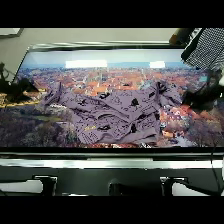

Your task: Fold the clothes and pants, and hang the long-sleeved shirts on hangers.

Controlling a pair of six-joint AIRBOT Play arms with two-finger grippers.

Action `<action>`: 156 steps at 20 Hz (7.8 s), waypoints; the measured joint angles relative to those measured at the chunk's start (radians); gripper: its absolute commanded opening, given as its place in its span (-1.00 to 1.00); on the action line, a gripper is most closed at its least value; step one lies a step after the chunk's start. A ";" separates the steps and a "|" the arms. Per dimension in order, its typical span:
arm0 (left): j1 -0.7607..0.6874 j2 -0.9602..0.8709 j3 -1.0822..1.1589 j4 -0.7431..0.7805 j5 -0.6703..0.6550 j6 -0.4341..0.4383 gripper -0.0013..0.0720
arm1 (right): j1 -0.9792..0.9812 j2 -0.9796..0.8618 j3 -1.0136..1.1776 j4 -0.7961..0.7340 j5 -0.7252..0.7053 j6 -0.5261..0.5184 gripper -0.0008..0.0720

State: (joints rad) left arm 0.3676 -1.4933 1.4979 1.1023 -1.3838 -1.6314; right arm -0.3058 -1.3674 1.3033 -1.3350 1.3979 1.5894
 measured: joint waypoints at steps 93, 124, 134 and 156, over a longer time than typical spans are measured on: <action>-0.463 0.383 -0.762 -0.125 0.367 -0.193 0.97 | 0.581 0.175 -0.585 0.425 -0.493 0.213 0.75; -0.816 0.679 -0.720 -0.031 0.016 -0.421 -0.91 | 0.791 0.756 -0.603 0.173 0.050 0.888 -0.89; -0.711 -0.074 -0.152 -0.068 -0.013 -0.213 -0.90 | 0.392 0.170 -0.477 0.411 -0.257 0.523 -0.63; -0.701 0.219 -0.409 0.277 0.236 -0.204 0.49 | 0.948 0.153 -0.307 -0.367 -0.251 0.756 0.34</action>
State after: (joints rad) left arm -0.3332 -1.2747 1.0885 1.3792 -1.1477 -1.8351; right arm 0.6422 -1.2144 0.9958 -1.7023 1.1473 2.3459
